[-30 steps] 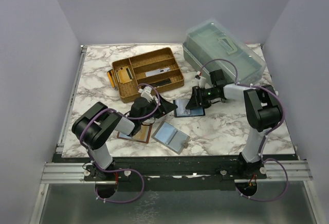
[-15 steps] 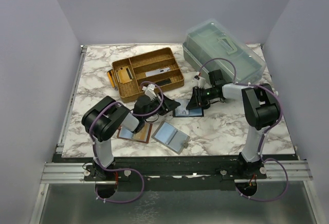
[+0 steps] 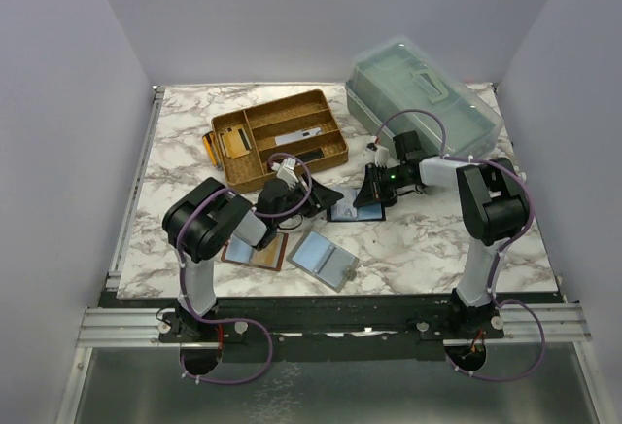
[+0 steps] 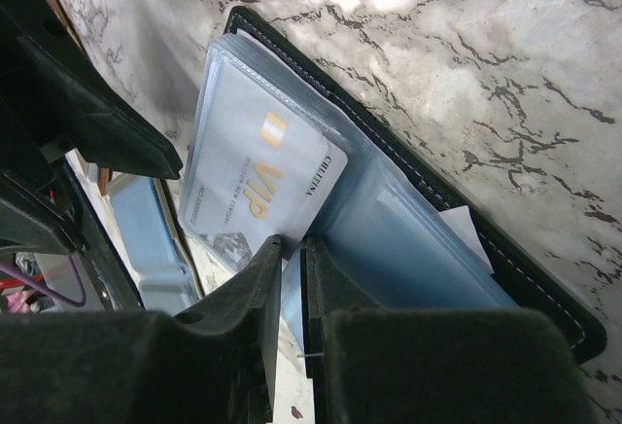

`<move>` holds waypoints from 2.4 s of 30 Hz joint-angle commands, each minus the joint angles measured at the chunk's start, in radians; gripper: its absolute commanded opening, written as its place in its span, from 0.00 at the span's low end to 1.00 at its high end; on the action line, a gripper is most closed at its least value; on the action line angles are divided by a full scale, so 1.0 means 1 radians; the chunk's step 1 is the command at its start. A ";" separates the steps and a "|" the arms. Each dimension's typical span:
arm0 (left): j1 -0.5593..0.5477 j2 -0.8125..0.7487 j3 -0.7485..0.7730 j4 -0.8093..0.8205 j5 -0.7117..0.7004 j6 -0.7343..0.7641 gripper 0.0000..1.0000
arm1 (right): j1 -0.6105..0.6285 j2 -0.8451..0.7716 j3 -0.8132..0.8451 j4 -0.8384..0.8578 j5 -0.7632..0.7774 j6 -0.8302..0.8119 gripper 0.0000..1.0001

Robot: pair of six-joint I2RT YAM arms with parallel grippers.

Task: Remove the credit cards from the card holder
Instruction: Pick up the card holder from the center of the board.

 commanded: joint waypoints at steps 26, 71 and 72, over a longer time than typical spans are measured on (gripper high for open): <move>0.002 -0.038 0.101 -0.326 -0.083 0.105 0.54 | 0.000 0.068 0.012 -0.060 0.135 -0.042 0.14; 0.003 -0.067 0.212 -0.593 -0.129 0.257 0.61 | -0.001 0.075 0.016 -0.064 0.117 -0.042 0.16; 0.003 -0.066 0.217 -0.596 -0.126 0.261 0.61 | 0.000 0.075 0.016 -0.065 0.117 -0.043 0.16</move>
